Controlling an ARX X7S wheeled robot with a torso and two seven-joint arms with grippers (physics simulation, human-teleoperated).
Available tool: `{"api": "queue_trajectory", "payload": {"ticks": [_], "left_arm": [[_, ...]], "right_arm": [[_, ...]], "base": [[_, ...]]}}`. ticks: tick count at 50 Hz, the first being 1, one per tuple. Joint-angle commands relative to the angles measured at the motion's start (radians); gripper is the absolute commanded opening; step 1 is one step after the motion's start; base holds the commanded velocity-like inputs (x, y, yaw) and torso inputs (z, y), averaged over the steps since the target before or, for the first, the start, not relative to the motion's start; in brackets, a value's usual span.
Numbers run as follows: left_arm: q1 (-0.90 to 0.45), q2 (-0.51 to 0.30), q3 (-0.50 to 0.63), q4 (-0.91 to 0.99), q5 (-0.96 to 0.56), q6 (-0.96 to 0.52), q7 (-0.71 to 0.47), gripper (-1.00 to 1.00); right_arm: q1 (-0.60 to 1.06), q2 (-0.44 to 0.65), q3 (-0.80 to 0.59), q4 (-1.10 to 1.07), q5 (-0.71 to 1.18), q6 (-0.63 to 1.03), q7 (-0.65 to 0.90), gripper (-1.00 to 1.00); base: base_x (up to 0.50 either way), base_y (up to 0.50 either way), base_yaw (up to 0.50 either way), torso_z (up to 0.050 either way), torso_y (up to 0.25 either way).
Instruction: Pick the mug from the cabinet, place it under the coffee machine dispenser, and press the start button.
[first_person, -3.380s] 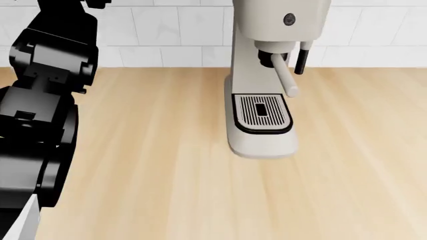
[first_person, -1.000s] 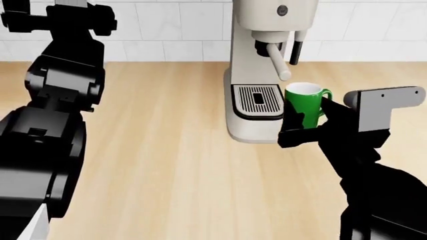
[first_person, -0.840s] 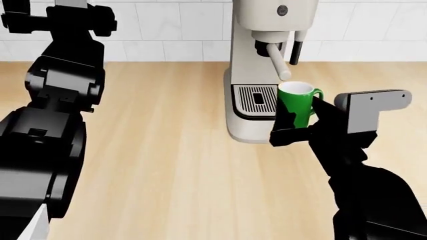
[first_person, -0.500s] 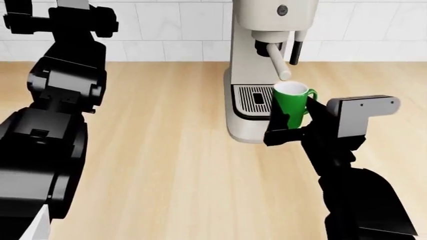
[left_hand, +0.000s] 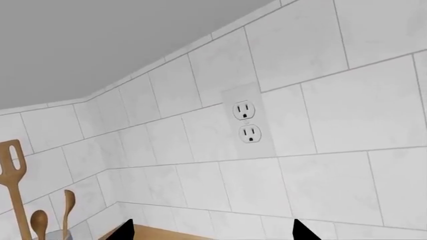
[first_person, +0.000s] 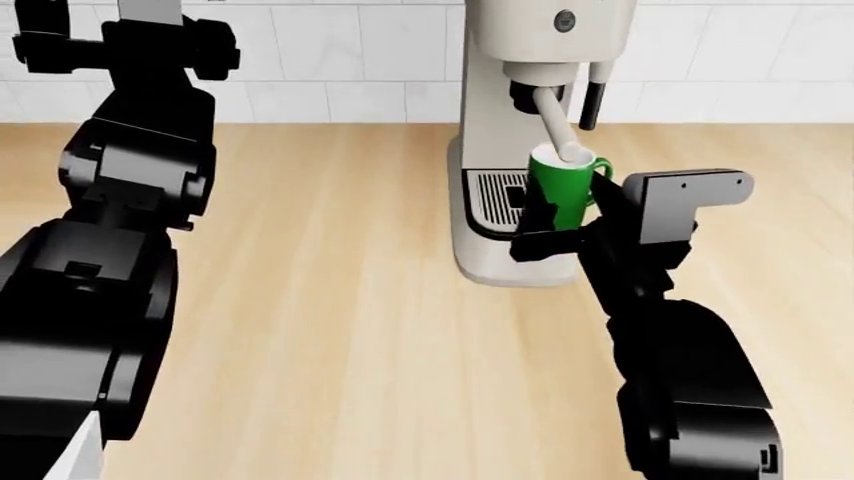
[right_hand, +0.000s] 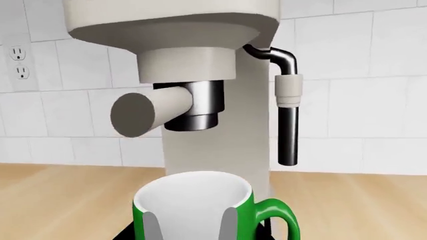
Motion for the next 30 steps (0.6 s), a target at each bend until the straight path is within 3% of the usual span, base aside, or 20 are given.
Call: {"api": "queue_trajectory", "payload": {"ticks": [1, 30], "left_arm": [[0.002, 0.000, -0.001, 0.000, 0.000, 0.000, 0.001, 1.00], [0.012, 0.001, -0.007, 0.000, 0.000, 0.002, 0.000, 1.00]], "right_arm": [[0.062, 0.003, -0.046, 0.129, -0.022, -0.082, 0.007, -1.00], [0.150, -0.005, -0.119, 0.465, 0.001, -0.346, 0.053, -1.00]], "base": [[0.00, 0.00, 0.00, 0.000, 0.000], [0.00, 0.00, 0.00, 0.000, 0.000]]}}
